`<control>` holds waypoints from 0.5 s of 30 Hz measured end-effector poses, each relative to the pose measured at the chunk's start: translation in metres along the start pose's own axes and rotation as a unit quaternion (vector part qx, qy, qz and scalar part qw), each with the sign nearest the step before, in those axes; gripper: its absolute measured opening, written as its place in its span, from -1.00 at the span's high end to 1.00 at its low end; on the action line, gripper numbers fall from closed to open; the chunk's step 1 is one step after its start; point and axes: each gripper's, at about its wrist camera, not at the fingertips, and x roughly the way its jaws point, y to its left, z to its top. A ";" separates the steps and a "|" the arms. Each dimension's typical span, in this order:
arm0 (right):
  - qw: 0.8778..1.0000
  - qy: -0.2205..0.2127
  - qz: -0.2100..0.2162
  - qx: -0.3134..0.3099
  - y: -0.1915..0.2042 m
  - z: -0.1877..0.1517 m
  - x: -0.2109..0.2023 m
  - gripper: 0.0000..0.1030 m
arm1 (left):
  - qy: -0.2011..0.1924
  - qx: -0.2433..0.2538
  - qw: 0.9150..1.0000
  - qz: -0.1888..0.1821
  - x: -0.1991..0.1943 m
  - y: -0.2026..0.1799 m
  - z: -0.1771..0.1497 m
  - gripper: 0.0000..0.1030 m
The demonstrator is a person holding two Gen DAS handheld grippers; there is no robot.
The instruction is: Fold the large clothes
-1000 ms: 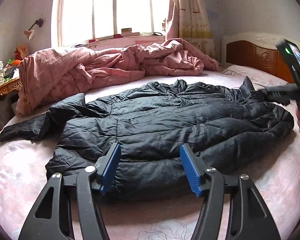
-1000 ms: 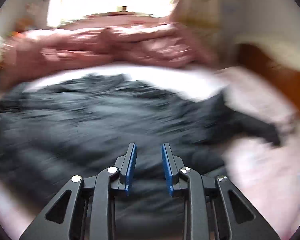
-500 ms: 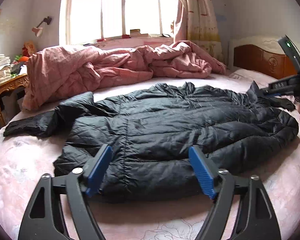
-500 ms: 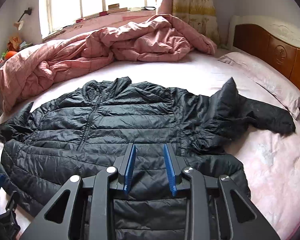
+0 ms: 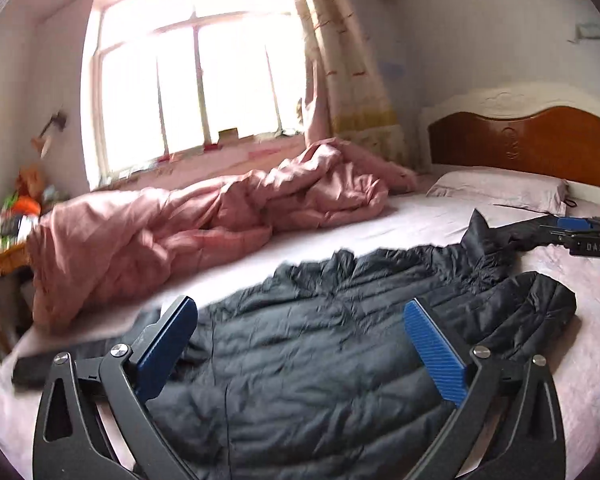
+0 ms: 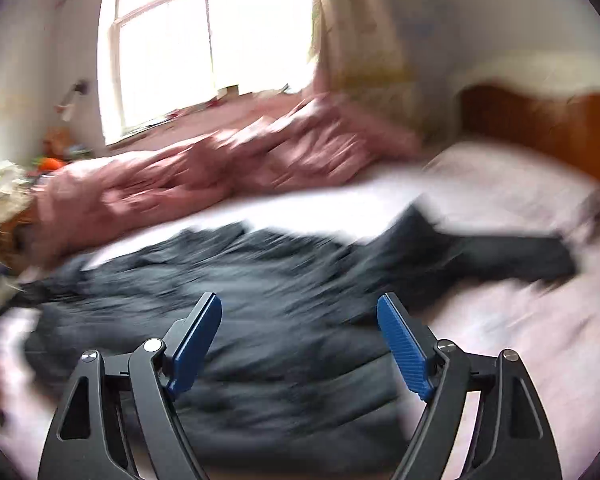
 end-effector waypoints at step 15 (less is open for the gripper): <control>0.964 0.072 -0.048 0.253 -0.164 0.000 0.084 -0.60 | 0.023 0.041 0.997 0.066 0.043 0.035 -0.068 -0.99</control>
